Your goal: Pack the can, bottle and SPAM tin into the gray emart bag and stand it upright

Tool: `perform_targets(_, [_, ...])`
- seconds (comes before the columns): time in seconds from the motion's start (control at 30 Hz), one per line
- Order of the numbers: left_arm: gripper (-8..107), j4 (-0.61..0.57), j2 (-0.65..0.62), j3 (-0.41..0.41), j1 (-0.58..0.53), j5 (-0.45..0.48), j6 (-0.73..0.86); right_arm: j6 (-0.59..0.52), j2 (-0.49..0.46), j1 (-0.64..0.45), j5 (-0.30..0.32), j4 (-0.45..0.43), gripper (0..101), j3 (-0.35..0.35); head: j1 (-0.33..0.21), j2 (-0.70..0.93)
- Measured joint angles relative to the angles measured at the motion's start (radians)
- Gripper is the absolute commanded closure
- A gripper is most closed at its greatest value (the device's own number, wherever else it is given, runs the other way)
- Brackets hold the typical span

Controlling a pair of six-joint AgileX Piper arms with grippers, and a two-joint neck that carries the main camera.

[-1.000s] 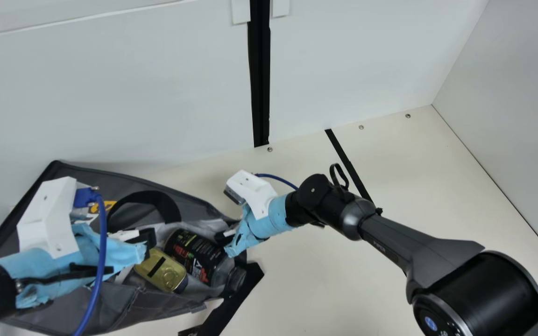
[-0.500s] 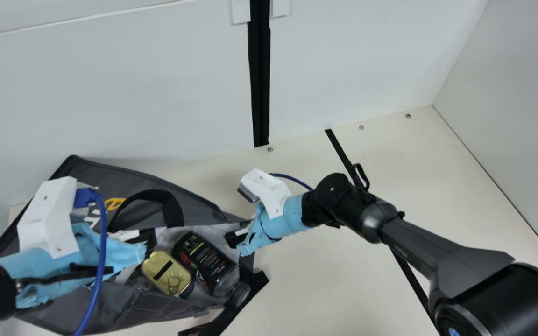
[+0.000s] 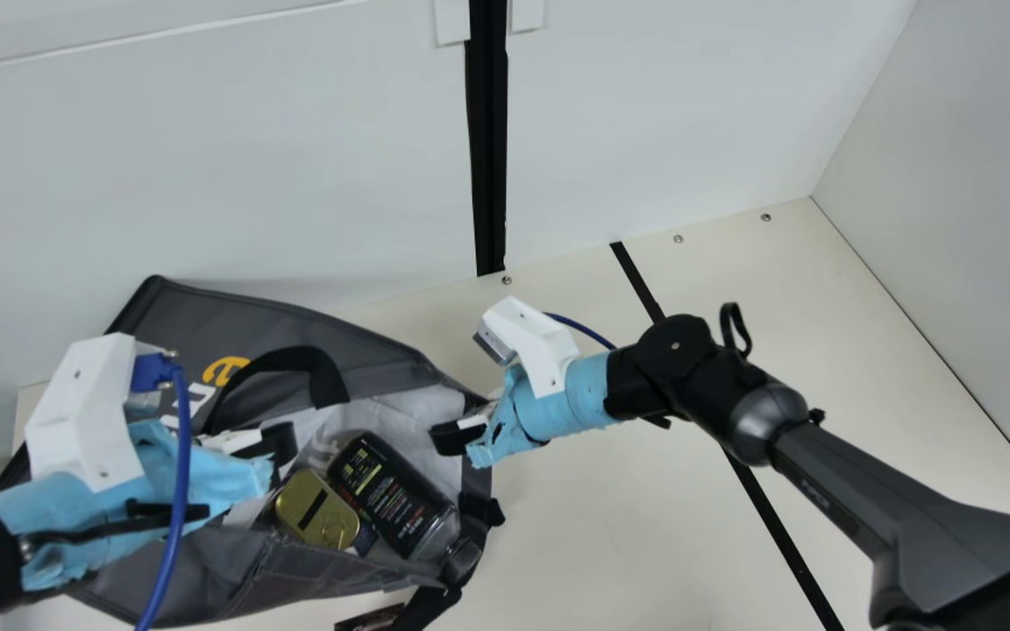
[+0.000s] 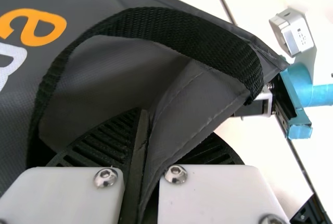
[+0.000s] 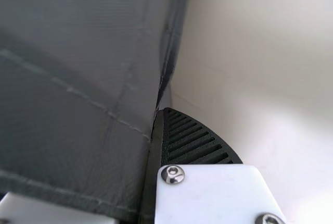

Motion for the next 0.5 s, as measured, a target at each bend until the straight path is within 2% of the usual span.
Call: perform_targets(0.5, [107,-0.061,-0.023,-0.04,-0.006,-0.073,0.013,0.098,-0.123,-0.098,0.2,0.099,101,-0.046,0.0,-0.002])
